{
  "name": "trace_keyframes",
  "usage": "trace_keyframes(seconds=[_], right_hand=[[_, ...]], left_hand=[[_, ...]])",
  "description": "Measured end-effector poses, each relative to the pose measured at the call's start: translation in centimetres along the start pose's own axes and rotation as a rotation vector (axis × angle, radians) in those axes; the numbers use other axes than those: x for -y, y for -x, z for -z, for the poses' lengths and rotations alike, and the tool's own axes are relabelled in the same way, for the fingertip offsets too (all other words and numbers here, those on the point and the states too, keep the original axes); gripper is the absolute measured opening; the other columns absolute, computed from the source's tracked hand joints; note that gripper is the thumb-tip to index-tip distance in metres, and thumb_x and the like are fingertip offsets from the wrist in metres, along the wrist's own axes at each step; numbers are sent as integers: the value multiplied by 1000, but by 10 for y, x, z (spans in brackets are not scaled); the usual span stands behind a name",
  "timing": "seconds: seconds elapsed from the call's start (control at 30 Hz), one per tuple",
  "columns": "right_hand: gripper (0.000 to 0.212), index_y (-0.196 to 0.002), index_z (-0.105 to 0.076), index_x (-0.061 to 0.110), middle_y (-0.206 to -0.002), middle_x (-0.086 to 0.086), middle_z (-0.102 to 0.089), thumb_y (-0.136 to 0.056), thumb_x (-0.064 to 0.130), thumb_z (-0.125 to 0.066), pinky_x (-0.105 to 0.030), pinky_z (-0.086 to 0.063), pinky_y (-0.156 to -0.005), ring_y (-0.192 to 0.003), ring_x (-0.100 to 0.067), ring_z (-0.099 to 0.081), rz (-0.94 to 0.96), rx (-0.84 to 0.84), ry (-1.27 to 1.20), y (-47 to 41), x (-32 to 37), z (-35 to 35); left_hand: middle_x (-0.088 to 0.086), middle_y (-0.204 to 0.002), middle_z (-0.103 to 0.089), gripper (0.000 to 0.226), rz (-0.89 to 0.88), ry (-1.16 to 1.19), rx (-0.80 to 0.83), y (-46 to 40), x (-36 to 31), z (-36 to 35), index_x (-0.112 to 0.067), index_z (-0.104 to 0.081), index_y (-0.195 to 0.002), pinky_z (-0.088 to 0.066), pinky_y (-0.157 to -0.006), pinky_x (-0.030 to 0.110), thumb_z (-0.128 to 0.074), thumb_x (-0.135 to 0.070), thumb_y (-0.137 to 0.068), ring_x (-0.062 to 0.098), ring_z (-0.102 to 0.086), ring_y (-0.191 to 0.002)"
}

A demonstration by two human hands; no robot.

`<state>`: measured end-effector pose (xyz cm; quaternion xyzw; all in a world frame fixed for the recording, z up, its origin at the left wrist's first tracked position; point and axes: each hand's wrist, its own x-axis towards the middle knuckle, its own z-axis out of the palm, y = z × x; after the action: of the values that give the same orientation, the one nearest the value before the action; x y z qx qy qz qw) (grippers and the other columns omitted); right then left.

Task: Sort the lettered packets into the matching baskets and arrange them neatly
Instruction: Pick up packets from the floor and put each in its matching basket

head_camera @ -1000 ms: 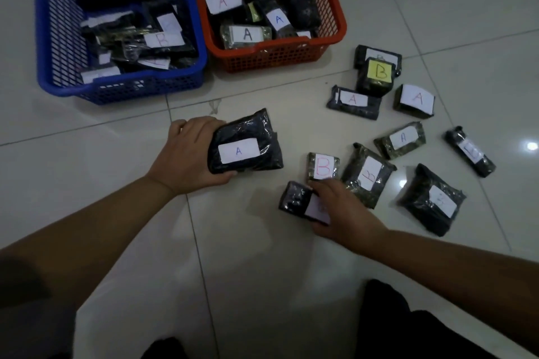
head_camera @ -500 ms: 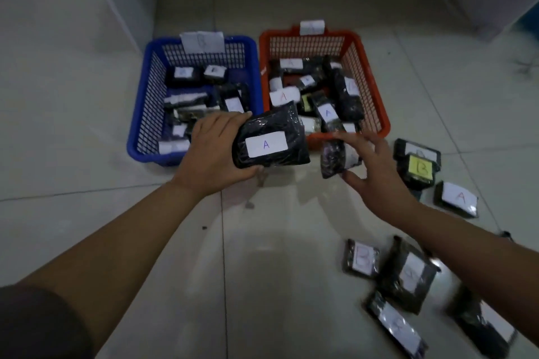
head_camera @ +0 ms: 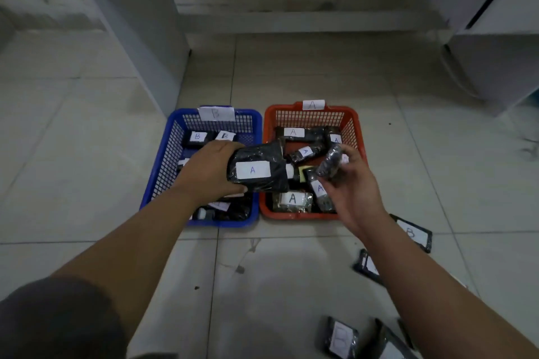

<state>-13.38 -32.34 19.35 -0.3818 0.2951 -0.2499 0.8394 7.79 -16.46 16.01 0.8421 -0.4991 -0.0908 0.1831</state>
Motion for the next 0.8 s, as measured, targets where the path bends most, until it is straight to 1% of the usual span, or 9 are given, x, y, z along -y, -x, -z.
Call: trace_keyframes(seconds=[0.07, 0.17, 0.23, 0.37, 0.43, 0.53, 0.6, 0.7, 0.8], right_hand=[[22, -88, -60, 18, -91, -2, -65, -94, 33, -44, -34, -50, -86, -92, -19, -60, 20, -86, -27, -15, -3, 1], [17, -84, -55, 17, -79, -1, -61, -92, 31, -49, -34, -50, -78, -76, -18, -59, 64, -179, 78, -43, -17, 10], [8, -81, -55, 22, -91, -3, -59, -85, 28, -59, -37, -48, -80, -86, -21, -58, 103, -192, 266, -58, -27, 22], [21, -88, -62, 28, -134, 4, -30, -74, 21, -76, -5, -44, -73, -117, -14, -42, 215, -241, 799, -69, -32, 42], [30, -85, -63, 34, -138, 9, -20, -67, 19, -82, -6, -43, -86, -125, -13, -34, 276, -205, 945, -71, -35, 46], [39, -80, -62, 40, -136, 14, -18, -57, 22, -88, -29, -39, -106, -130, -16, -32, 322, -234, 996, -78, -46, 50], [39, -81, -62, 40, -133, 15, -18, -55, 25, -88, -23, -36, -105, -128, -14, -31, 338, -280, 1004, -82, -54, 52], [38, -82, -61, 38, -131, 15, -17, -56, 27, -87, 1, -26, -85, -119, -7, -30, 348, -350, 1011, -83, -62, 53], [38, -81, -59, 39, -131, 15, -17, -57, 28, -86, -6, -28, -89, -119, -9, -30, 341, -363, 1020, -81, -69, 52]], left_hand=[[-6, -118, -54, 79, -17, 36, 2, -21, 2, -6, -27, -47, -125, -44, -95, 33, -83, -45, -56, 13, -47, -110], [-4, -123, -51, 81, 3, 147, -38, -51, 4, -33, -24, -47, -128, -37, -95, 28, -85, -37, -58, 16, -42, -117], [-3, -125, -49, 81, 11, 208, -84, -74, 4, -54, -23, -46, -129, -33, -95, 26, -85, -32, -59, 16, -38, -121], [2, -126, -48, 81, -30, 201, -92, -131, 7, -87, -22, -46, -130, -36, -97, 34, -85, -31, -59, 21, -37, -121], [2, -129, -47, 84, -60, 182, -37, -154, 5, -102, -22, -45, -132, -37, -99, 37, -85, -33, -59, 21, -35, -123], [0, -131, -48, 85, -104, 157, 17, -181, -2, -120, -23, -45, -131, -40, -99, 42, -84, -37, -57, 19, -36, -125], [1, -131, -49, 84, -109, 118, 35, -195, -6, -131, -22, -46, -130, -40, -100, 42, -84, -38, -57, 20, -38, -125], [4, -134, -48, 85, -42, 6, 88, -206, -3, -149, -19, -43, -133, -37, -104, 41, -83, -39, -60, 23, -40, -125], [5, -137, -48, 83, 0, -92, 127, -209, 3, -159, -21, -41, -136, -33, -105, 40, -78, -45, -66, 26, -42, -126]])
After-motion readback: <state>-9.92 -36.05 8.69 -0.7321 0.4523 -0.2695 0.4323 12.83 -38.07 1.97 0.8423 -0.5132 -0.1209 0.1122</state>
